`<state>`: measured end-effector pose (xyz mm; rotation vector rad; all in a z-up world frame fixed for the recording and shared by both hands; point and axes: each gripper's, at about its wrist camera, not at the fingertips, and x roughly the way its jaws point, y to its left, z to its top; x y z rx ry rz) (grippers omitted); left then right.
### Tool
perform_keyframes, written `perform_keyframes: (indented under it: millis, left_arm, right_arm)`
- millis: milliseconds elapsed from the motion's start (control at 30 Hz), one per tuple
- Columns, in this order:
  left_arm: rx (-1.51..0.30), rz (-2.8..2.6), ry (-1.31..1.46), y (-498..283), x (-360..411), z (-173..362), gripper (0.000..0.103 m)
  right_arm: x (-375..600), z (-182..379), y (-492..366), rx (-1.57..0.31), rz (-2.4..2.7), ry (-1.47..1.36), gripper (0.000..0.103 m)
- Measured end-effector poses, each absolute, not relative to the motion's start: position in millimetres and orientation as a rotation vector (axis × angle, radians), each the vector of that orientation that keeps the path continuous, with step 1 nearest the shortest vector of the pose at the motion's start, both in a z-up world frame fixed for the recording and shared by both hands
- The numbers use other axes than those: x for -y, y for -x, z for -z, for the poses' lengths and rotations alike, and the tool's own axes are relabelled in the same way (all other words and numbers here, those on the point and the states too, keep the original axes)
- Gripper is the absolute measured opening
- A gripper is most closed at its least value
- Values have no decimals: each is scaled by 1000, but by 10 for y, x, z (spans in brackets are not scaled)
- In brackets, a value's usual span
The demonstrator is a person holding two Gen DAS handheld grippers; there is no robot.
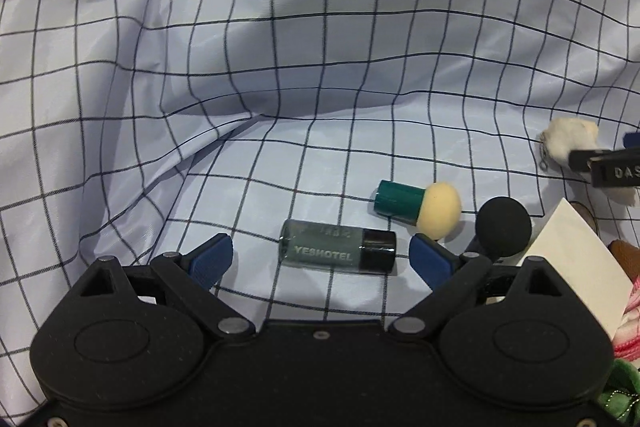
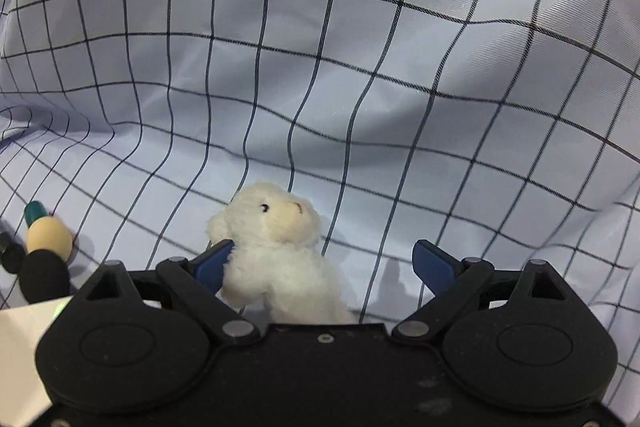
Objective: Organize soft objects
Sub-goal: 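Grasp the white plush lamb with the right tool, then close the left tool on the green-capped sponge applicator while the right tool holds the lamb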
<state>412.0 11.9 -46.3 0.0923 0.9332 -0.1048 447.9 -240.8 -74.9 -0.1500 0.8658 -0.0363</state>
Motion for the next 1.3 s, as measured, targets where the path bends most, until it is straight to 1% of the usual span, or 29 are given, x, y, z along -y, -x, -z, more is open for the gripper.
perform_keyframes:
  millis: [100, 167, 200, 300, 333, 433, 500, 633, 867, 1033, 1300]
  left_arm:
    - [-923, 108, -105, -4133, -102, 457, 92]
    - [-916, 109, -104, -4146, -103, 448, 92]
    - [-913, 104, -100, -4152, -104, 442, 92]
    - [-904, 83, -57, -4169, -107, 418, 92]
    - [-896, 73, -32, -4173, -114, 408, 92]
    - [-864, 52, 52, -4186, -111, 376, 92]
    - [-853, 57, 72, -4196, -64, 367, 92]
    - [-864, 47, 13, -4267, 52, 390, 92]
    - [-961, 74, 37, -4437, 102, 482, 92]
    - [-961, 112, -30, -4432, 208, 504, 92]
    - [-992, 144, -89, -4459, 254, 579, 91]
  right_arm:
    - [2449, 832, -4563, -861, 43, 138, 93]
    - [2490, 905, -4597, -865, 44, 103, 86]
    - [2503, 944, -4596, -868, 48, 89, 81]
    - [2546, 1040, -4557, -839, 37, 64, 81]
    - [2568, 1046, -4533, -825, 27, 50, 77]
    - [2651, 1027, -4478, -804, 19, 5, 72]
    - [2653, 1035, -4457, -788, 19, 3, 71]
    - [2660, 1046, -4440, -776, 20, 2, 71]
    - [2711, 1008, -4342, -767, 24, -10, 71]
    - [2719, 998, -4334, -764, 29, -21, 69]
    - [2716, 993, -4329, -762, 32, -22, 69]
